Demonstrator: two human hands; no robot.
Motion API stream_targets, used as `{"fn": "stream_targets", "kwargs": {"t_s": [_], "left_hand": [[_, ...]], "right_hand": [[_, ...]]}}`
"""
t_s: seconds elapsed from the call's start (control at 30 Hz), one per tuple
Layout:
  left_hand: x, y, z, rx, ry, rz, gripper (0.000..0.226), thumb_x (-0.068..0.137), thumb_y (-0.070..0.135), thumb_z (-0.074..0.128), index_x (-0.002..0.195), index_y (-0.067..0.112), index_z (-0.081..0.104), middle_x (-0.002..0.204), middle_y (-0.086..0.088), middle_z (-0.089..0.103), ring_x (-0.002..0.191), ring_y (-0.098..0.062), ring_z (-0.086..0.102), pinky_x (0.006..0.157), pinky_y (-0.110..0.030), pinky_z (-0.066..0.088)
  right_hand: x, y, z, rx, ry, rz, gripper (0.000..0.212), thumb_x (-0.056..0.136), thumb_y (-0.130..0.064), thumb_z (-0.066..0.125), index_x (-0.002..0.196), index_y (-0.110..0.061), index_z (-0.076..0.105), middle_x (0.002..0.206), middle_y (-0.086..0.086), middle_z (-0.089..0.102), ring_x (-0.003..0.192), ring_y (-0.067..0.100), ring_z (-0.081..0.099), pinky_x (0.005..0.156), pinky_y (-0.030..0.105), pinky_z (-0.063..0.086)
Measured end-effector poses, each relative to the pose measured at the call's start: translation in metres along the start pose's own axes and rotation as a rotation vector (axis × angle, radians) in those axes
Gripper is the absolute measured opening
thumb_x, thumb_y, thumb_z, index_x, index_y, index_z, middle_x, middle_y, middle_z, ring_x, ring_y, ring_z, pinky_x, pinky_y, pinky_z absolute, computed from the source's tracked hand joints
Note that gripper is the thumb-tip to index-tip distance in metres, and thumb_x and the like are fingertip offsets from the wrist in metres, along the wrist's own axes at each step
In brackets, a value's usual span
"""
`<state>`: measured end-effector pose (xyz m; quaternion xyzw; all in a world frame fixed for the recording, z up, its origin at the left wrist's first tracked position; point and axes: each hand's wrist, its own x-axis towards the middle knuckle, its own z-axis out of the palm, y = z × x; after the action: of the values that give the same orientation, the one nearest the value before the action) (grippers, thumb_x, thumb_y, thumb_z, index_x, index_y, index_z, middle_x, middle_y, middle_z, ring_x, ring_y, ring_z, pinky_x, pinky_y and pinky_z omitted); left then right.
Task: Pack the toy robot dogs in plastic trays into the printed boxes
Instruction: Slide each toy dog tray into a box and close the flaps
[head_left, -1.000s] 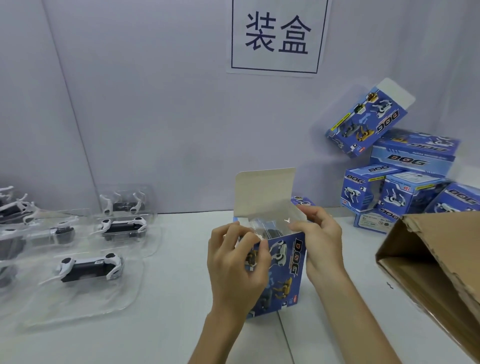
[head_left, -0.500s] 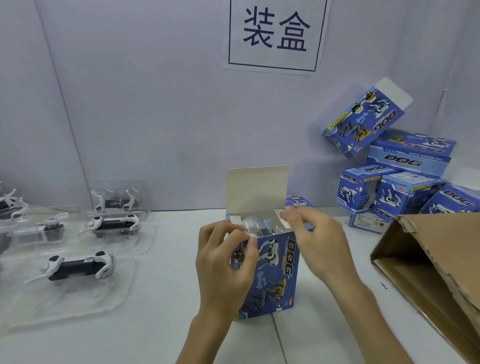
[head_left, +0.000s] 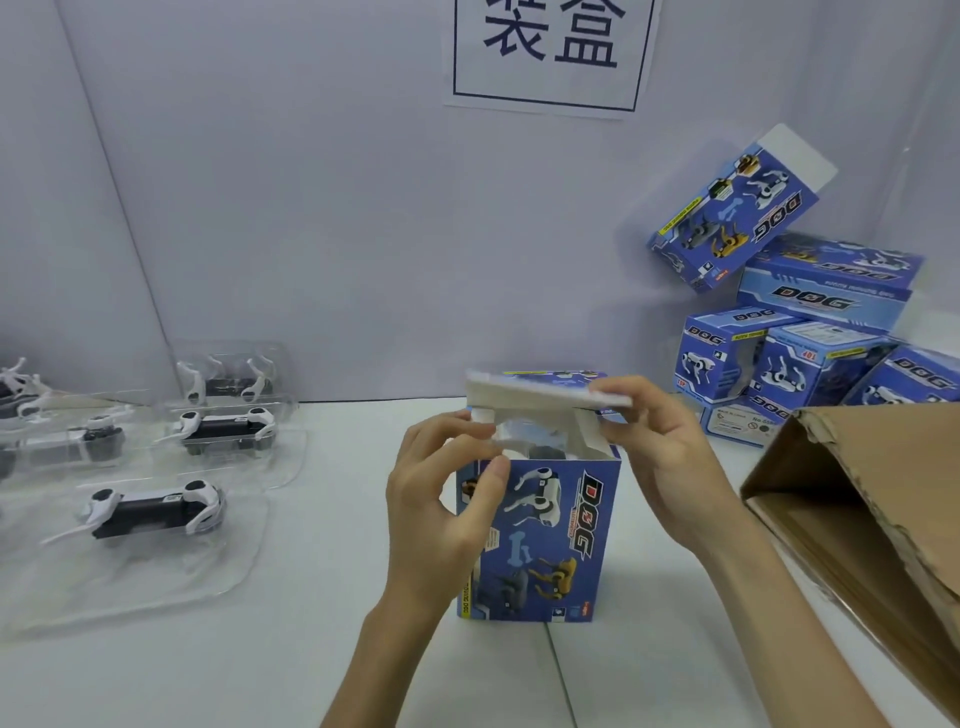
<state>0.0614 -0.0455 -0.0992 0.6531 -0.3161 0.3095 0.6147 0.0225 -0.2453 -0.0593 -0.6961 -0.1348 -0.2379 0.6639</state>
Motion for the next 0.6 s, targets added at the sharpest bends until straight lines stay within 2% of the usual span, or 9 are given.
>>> {"fn": "stream_targets", "kwargs": {"t_s": [0.1,0.17,0.23,0.3,0.37,0.43,0.47,0.53,0.6], "left_hand": [[-0.002,0.004,-0.002,-0.065,-0.037,-0.062,0.018,0.089,0.042,0.059,0.097,0.033,0.073,0.113,0.018,0.064,0.118,-0.024,0.058,0.080,-0.050,0.058],[-0.003,0.006,-0.003,-0.080,-0.052,-0.088,0.021,0.090,0.044,0.059,0.104,0.035,0.072,0.116,0.019,0.062,0.119,-0.026,0.058,0.078,-0.052,0.059],[-0.003,0.007,-0.003,-0.055,-0.046,-0.079,0.024,0.093,0.043,0.063,0.106,0.026,0.076,0.117,0.013,0.064,0.119,-0.026,0.058,0.080,-0.043,0.060],[-0.003,0.007,-0.002,-0.027,-0.042,-0.056,0.029,0.093,0.035,0.063,0.108,0.013,0.076,0.118,0.005,0.065,0.117,-0.026,0.060,0.081,-0.027,0.057],[-0.004,0.006,-0.001,-0.006,-0.038,-0.028,0.022,0.093,0.020,0.064,0.109,0.011,0.076,0.118,0.000,0.066,0.114,-0.024,0.062,0.083,-0.019,0.051],[-0.004,0.005,0.001,-0.013,-0.021,-0.024,0.020,0.092,0.011,0.064,0.107,0.011,0.076,0.118,-0.003,0.065,0.115,-0.022,0.062,0.085,-0.019,0.050],[-0.005,0.005,0.001,-0.024,-0.006,-0.022,0.019,0.091,0.009,0.065,0.106,0.011,0.076,0.120,-0.005,0.063,0.118,-0.017,0.061,0.084,-0.019,0.050],[-0.005,0.006,0.002,-0.051,0.024,-0.018,0.018,0.088,0.009,0.066,0.103,0.011,0.076,0.127,-0.014,0.057,0.125,-0.003,0.054,0.082,-0.018,0.053],[-0.006,0.006,0.001,-0.073,0.041,-0.022,0.015,0.087,0.011,0.068,0.100,0.012,0.077,0.134,-0.018,0.051,0.129,0.003,0.049,0.082,-0.022,0.057]], "right_hand": [[-0.012,0.000,0.000,0.065,-0.011,0.040,0.066,0.094,0.016,0.026,0.070,-0.022,0.076,0.100,-0.002,0.069,0.111,0.013,0.061,0.082,0.031,0.053],[-0.015,-0.001,0.001,0.116,-0.026,0.055,0.054,0.092,0.003,0.032,0.067,-0.020,0.074,0.103,0.002,0.069,0.115,0.020,0.061,0.078,0.030,0.055],[-0.014,-0.005,0.005,0.064,-0.045,0.066,0.033,0.085,-0.017,0.045,0.065,-0.020,0.071,0.104,-0.001,0.072,0.113,0.017,0.064,0.073,0.027,0.057],[-0.012,-0.010,0.009,-0.133,-0.085,0.011,0.020,0.085,-0.025,0.059,0.071,-0.011,0.060,0.108,-0.006,0.075,0.113,0.013,0.066,0.070,0.026,0.059],[-0.012,-0.013,0.011,-0.328,-0.145,-0.064,0.028,0.084,-0.033,0.071,0.083,-0.008,0.057,0.113,-0.012,0.074,0.117,0.008,0.064,0.072,0.025,0.059],[-0.012,-0.017,0.014,-0.382,-0.179,-0.062,0.021,0.085,-0.039,0.069,0.103,-0.028,0.070,0.116,-0.019,0.071,0.117,0.005,0.063,0.079,0.024,0.059],[-0.012,-0.017,0.014,-0.399,-0.188,-0.066,0.024,0.087,-0.039,0.068,0.110,-0.039,0.071,0.117,-0.022,0.070,0.117,0.004,0.062,0.086,0.023,0.056],[-0.011,-0.019,0.015,-0.437,-0.202,-0.093,0.026,0.091,-0.035,0.066,0.115,-0.042,0.070,0.120,-0.026,0.068,0.121,0.002,0.059,0.096,0.016,0.049],[-0.010,-0.021,0.017,-0.441,-0.208,-0.089,0.026,0.090,-0.033,0.063,0.113,-0.038,0.072,0.121,-0.025,0.068,0.124,-0.001,0.056,0.094,0.015,0.049]]}}
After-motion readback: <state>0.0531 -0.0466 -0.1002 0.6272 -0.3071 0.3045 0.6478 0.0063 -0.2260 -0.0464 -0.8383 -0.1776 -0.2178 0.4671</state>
